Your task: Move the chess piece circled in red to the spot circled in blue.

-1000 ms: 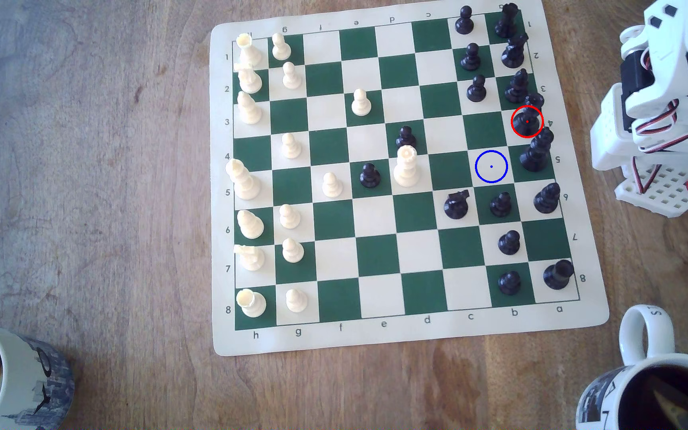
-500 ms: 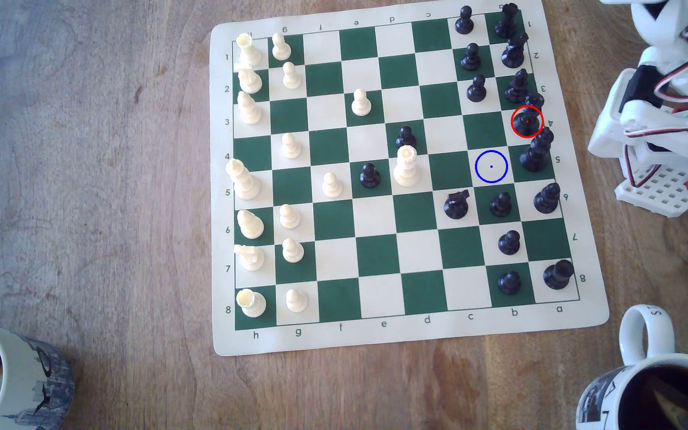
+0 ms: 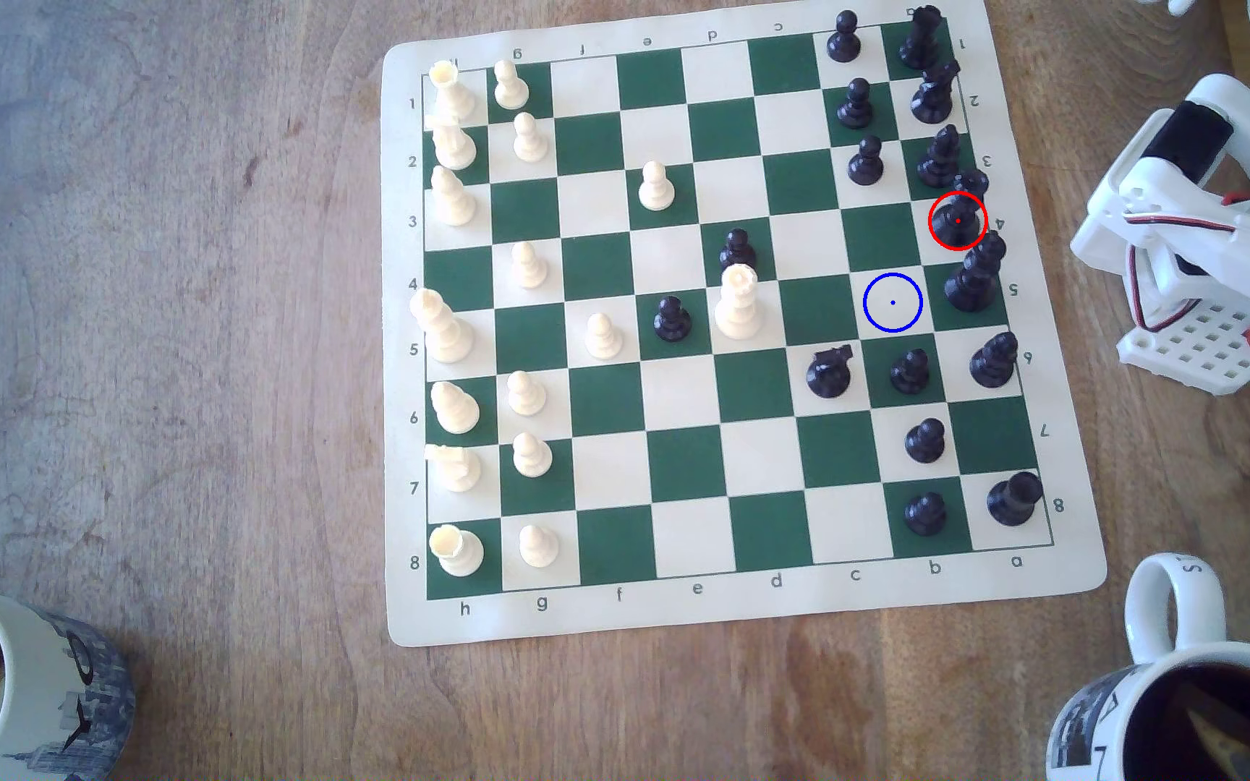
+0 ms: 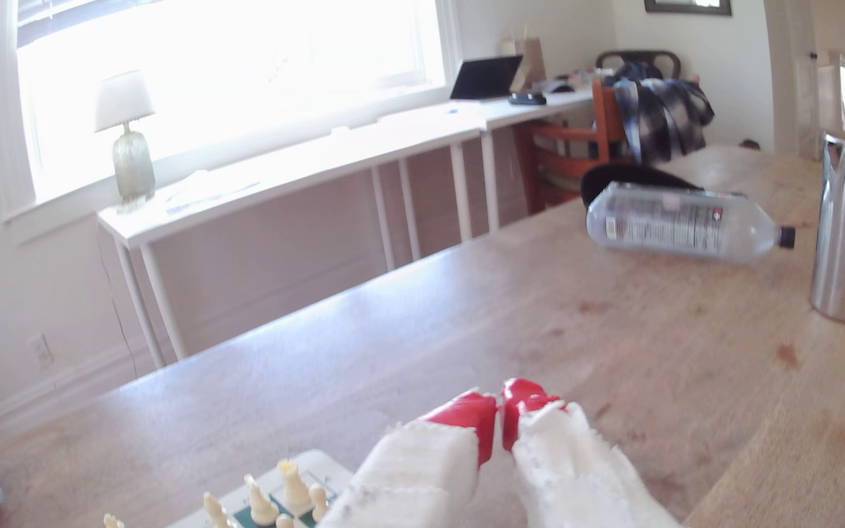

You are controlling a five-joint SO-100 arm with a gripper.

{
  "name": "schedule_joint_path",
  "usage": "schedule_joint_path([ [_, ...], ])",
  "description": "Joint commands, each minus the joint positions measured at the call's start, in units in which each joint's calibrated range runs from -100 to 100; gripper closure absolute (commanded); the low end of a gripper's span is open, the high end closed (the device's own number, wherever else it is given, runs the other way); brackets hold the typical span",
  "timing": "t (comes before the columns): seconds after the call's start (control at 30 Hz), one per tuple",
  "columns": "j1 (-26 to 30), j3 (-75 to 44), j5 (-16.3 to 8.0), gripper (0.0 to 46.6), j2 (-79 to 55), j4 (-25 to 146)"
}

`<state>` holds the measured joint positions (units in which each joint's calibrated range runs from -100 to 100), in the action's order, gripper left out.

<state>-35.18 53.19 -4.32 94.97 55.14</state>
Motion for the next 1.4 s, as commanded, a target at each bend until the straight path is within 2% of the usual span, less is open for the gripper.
schedule_joint_path([
  [0.0,2.1,-11.8,0.3,46.4,-8.4,19.1],
  [0.07,2.0,-16.3,0.0,46.4,-13.9,26.0],
  [0.23,2.1,-16.6,-0.5,46.4,-19.4,35.1],
  [0.33,2.8,-16.7,-1.8,46.4,-22.6,38.4],
  [0.37,3.3,-17.1,-3.0,46.4,-24.5,39.9],
  [0.57,4.7,-16.8,-5.0,46.4,-29.6,42.2],
  [0.7,9.6,-15.4,-7.0,46.4,-31.1,42.6],
  [0.83,11.4,-14.2,-7.1,46.0,-33.3,42.6],
  [1.0,12.1,-12.4,-7.2,39.1,-36.5,42.6],
  [1.1,14.8,-10.5,-7.5,35.2,-36.6,42.6],
  [1.37,15.7,-7.4,-7.0,33.8,-40.3,40.3],
])
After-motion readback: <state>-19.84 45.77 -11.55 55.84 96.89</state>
